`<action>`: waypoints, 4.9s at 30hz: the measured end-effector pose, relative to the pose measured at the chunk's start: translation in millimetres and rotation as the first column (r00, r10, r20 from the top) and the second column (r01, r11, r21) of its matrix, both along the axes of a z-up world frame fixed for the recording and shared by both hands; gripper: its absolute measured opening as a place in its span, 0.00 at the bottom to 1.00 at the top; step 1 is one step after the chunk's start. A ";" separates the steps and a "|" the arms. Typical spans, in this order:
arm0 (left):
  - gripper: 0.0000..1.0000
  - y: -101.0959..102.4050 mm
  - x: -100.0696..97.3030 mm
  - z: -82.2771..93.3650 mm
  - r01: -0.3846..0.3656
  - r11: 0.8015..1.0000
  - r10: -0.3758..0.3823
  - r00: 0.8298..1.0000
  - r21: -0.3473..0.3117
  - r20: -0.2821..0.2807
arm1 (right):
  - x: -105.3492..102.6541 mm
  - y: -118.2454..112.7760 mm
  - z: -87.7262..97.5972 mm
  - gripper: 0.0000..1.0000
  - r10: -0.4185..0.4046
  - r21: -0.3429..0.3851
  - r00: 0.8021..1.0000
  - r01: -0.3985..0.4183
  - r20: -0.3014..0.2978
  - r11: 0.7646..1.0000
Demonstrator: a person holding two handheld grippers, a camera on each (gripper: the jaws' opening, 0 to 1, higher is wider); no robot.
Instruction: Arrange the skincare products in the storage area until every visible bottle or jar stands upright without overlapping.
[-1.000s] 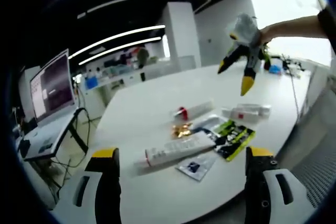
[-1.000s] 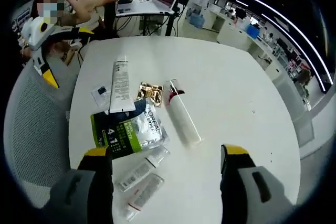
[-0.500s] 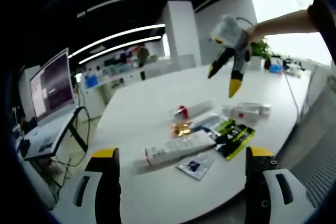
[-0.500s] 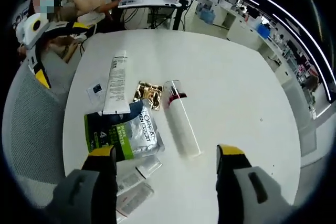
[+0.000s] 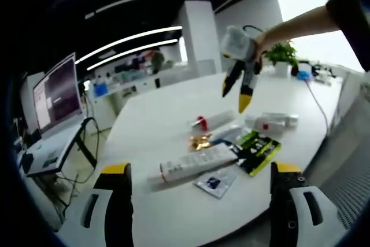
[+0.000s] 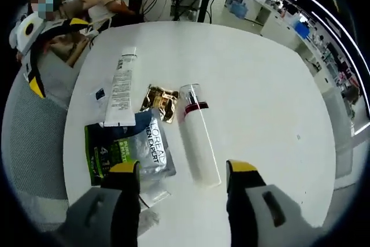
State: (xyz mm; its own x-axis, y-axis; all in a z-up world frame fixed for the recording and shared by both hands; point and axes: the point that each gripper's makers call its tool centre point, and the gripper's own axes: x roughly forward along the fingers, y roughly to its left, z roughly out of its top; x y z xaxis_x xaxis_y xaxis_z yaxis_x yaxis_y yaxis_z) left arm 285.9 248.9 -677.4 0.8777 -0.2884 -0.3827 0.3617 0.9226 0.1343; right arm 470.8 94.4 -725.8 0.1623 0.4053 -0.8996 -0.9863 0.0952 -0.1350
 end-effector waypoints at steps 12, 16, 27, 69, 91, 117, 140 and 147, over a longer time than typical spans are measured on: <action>0.97 -1.2 -0.1 0.9 0.000 1.000 0.000 1.000 -0.003 -0.001 | 19.0 14.4 -21.0 0.54 0.041 -0.072 0.999 -0.043 -0.029 0.997; 0.97 -2.3 0.2 2.5 0.000 1.000 0.000 1.000 -0.019 0.002 | 27.0 17.6 -28.2 0.55 0.071 -0.100 0.997 -0.072 -0.017 0.992; 0.97 -1.1 0.1 1.8 -0.002 1.000 0.002 1.000 -0.015 -0.001 | 33.0 22.4 -51.6 0.48 0.114 -0.179 0.991 -0.125 -0.068 0.976; 0.94 0.4 -0.8 -5.7 0.005 1.000 -0.005 0.999 0.003 -0.037 | 32.4 24.2 -64.5 0.31 0.196 -0.292 0.969 -0.234 -0.153 0.927; 0.97 3.6 -1.0 -10.0 -0.010 1.000 0.011 0.998 0.020 -0.054 | 38.8 25.3 -63.1 0.26 0.007 -0.256 0.976 -0.064 -0.219 0.965; 0.97 10.4 3.3 -3.0 -0.057 0.996 0.054 0.998 -0.071 -0.044 | 31.0 32.1 -39.4 0.26 -0.364 0.012 0.809 0.416 -0.462 0.909; 0.91 9.2 6.0 -3.8 -0.005 0.990 -0.008 0.996 -0.143 -0.090 | 12.3 34.1 8.9 0.26 -0.434 0.311 0.820 0.552 -0.374 0.774; 0.91 6.0 14.7 5.7 0.019 0.979 -0.041 0.994 -0.201 -0.105 | -4.4 31.9 18.6 0.26 -0.431 0.363 0.833 0.543 -0.347 0.757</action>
State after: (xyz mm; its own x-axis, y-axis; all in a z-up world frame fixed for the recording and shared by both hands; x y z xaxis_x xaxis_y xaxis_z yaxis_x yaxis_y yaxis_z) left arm 300.6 254.9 -671.8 0.8242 -0.3941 -0.4067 0.3922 0.9153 -0.0921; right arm 466.5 126.3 -707.2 0.2604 0.6785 -0.6869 -0.7839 0.5639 0.2599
